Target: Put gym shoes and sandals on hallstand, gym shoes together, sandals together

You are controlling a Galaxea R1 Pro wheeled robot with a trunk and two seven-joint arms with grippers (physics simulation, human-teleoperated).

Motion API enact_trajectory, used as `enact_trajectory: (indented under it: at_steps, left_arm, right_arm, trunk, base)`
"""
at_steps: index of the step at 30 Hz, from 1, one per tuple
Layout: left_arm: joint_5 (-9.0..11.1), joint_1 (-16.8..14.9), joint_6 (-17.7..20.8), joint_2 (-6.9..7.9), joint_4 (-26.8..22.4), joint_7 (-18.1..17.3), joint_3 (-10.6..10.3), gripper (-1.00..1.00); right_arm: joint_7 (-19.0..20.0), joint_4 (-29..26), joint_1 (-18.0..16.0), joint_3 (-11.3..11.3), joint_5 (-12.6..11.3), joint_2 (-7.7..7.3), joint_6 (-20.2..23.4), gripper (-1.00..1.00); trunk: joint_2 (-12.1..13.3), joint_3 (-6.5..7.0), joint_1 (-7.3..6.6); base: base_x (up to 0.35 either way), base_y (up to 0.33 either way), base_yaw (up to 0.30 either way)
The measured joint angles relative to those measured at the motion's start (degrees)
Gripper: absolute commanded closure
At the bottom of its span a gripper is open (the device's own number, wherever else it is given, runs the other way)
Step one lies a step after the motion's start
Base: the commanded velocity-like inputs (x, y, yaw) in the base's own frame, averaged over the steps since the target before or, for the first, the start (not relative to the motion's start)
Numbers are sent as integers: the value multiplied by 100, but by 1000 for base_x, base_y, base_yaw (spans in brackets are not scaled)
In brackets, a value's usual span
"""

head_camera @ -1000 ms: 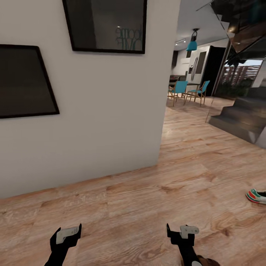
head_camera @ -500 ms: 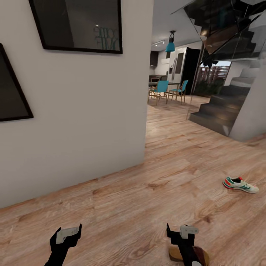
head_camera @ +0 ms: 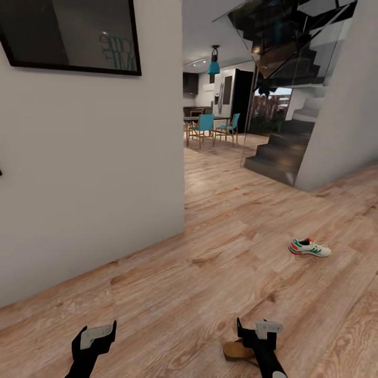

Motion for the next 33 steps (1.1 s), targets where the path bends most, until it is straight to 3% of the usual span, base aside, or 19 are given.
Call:
enact_trajectory:
  at_steps: [33]
  left_arm:
    - [-2,-2,-3,-3,5,0,-1,-100]
  right_arm:
    - [0,-7,0,2,0,0,0,-100]
  trunk:
    - [0,0,0]
  base:
    - [0,0,-288]
